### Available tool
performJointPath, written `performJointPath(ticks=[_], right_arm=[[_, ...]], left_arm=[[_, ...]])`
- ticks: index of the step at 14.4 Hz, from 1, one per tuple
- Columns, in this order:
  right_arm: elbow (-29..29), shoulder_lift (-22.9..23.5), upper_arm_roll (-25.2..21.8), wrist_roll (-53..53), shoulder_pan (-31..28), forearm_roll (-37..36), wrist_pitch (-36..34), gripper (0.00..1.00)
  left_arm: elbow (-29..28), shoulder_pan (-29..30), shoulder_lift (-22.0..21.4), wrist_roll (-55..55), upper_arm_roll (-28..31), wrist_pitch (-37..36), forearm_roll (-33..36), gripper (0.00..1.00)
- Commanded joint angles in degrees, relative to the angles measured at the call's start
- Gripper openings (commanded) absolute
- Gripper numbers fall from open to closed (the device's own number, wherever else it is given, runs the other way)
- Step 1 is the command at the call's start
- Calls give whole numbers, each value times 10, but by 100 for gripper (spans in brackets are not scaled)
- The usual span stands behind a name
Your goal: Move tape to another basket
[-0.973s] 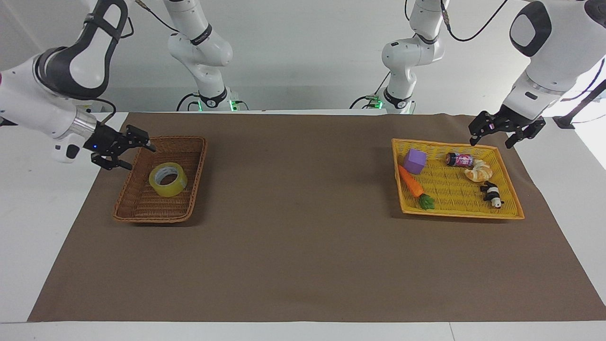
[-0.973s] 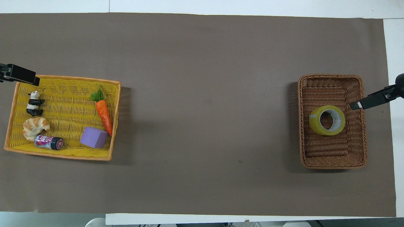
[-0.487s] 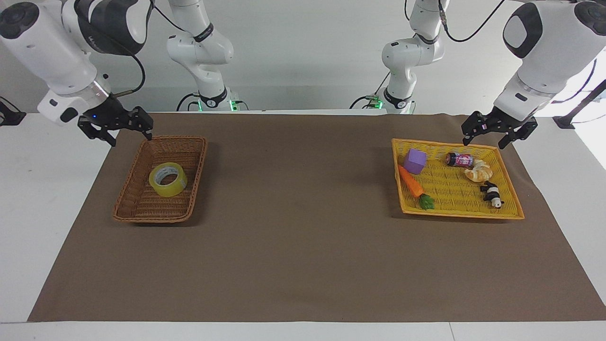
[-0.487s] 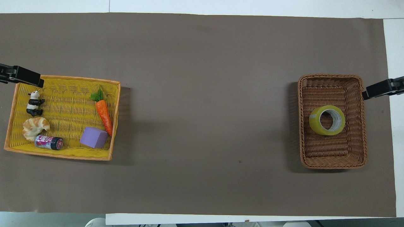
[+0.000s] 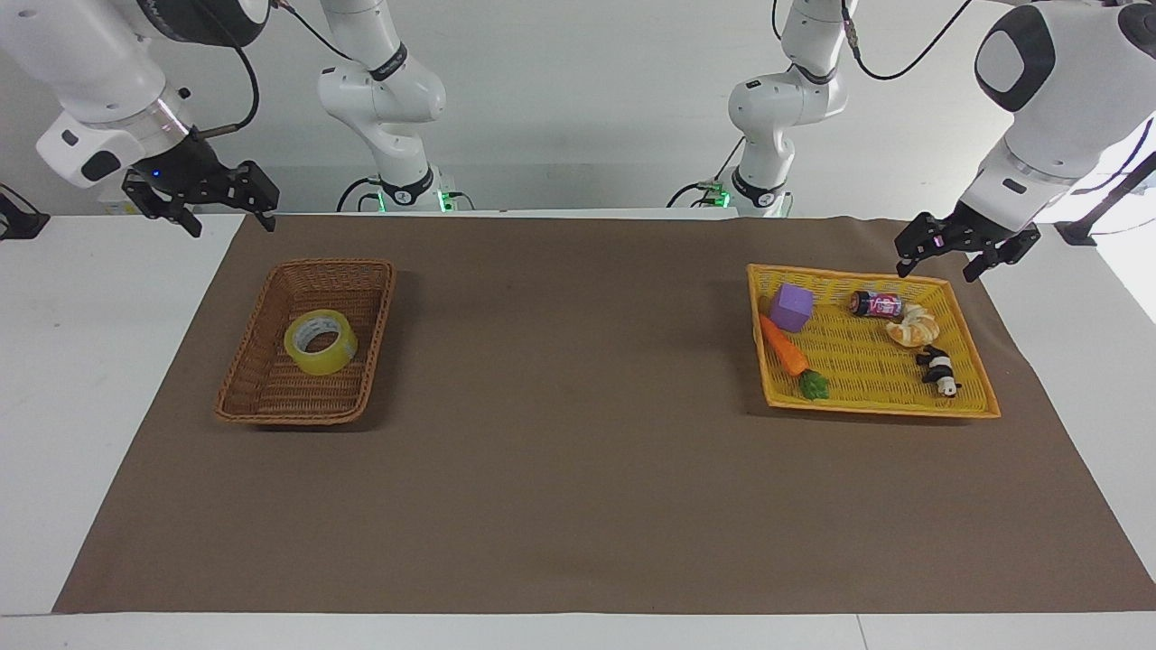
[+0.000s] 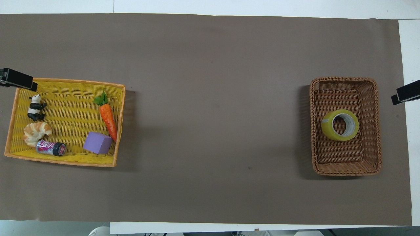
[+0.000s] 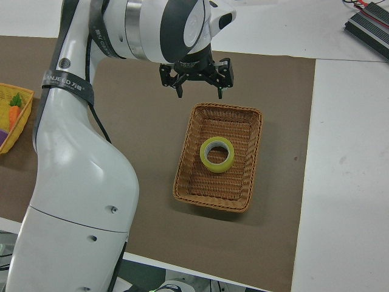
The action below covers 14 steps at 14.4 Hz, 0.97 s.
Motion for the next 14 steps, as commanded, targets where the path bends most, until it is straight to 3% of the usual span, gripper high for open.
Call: performJointPath(ticks=[1,4,9,14], right_arm=[[21,15,2,21,-5,-7,-13,100],[19,17,1,23,-6,-11,-13,100],[-34,-2,1,25,-12,-12,24,100],[-31,-1,2,25,-15,-13,25,100]], left_arm=[[-5,2,-5,0,-1,-7,0,100],[-5,3,-5,0,-1,-7,0,100],[-5,3,-5,0,-1,-7,0,100],[-5,3,-5,0,-1,-7,0,100]])
